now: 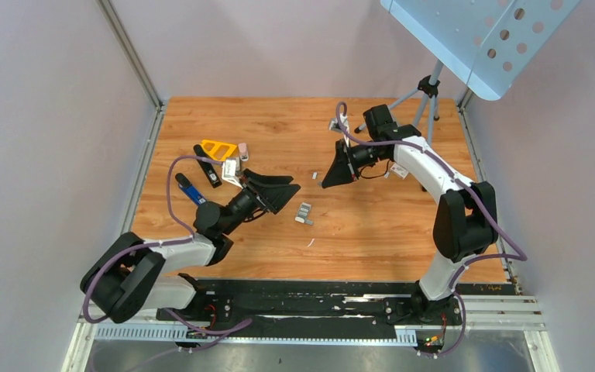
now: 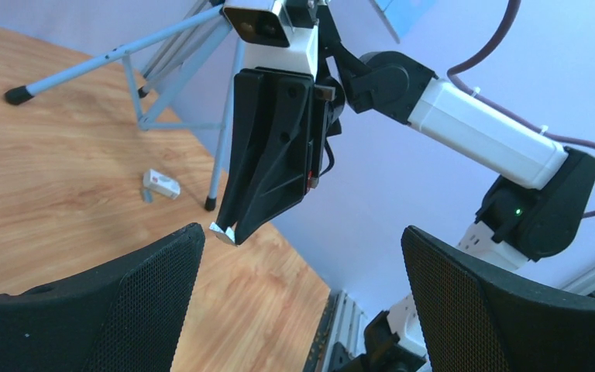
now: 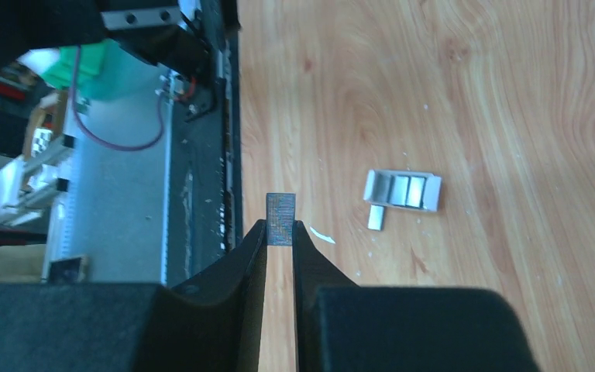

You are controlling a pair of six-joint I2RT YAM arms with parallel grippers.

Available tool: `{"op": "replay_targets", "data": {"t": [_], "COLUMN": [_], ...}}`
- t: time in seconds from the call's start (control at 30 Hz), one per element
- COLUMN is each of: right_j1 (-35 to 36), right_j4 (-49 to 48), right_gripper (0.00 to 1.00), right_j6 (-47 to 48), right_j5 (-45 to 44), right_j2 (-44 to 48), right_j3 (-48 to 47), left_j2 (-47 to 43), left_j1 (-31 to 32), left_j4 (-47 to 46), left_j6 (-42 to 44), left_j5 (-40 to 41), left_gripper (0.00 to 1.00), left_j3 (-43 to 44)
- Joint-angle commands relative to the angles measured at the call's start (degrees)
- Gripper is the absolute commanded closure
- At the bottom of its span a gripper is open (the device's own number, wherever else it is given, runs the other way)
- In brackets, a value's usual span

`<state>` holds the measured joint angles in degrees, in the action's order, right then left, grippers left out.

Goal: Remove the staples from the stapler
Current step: Pick up the staple from the center of the board.

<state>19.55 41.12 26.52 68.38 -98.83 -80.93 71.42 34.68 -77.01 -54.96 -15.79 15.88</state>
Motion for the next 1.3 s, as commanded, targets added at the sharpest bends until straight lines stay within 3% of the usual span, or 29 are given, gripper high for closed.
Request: {"op": "replay_targets", "data": {"t": [0.0, 0.2, 0.5, 0.83, 1.07, 1.27], "right_j1": [-0.23, 0.31, 1.21, 2.15, 2.50, 2.66], "right_j4": [-3.63, -6.82, -10.28, -12.67, -13.52, -13.87], "right_gripper": [0.89, 0.89, 0.89, 0.89, 0.89, 0.90], "right_j6": [-14.35, -22.23, -30.30, -33.93, -34.55, -34.80], "right_j5": [8.05, 10.69, 12.39, 13.01, 12.84, 12.83], "right_j2": [0.67, 0.91, 0.66, 1.36, 1.36, 1.53], "right_j3": [-2.97, -4.53, -5.73, -5.39, -4.77, -4.13], "left_j2": [5.37, 8.30, 11.10, 15.43, 18.13, 19.21], "left_j1": [0.62, 1.20, 2.79, 3.59, 3.73, 3.83], "left_j4": [-12.22, -12.64, -9.47, -11.49, -14.25, -14.95], "left_j6": [-6.52, -8.37, -8.57, -11.23, -13.29, -14.31], "left_j5": [1.76, 2.77, 3.08, 4.66, 4.15, 4.32], "left_gripper": [0.00, 0.01, 0.20, 0.31, 0.49, 0.52], "left_j3": [2.13, 4.74, 7.49, 8.81, 9.55, 9.87]}}
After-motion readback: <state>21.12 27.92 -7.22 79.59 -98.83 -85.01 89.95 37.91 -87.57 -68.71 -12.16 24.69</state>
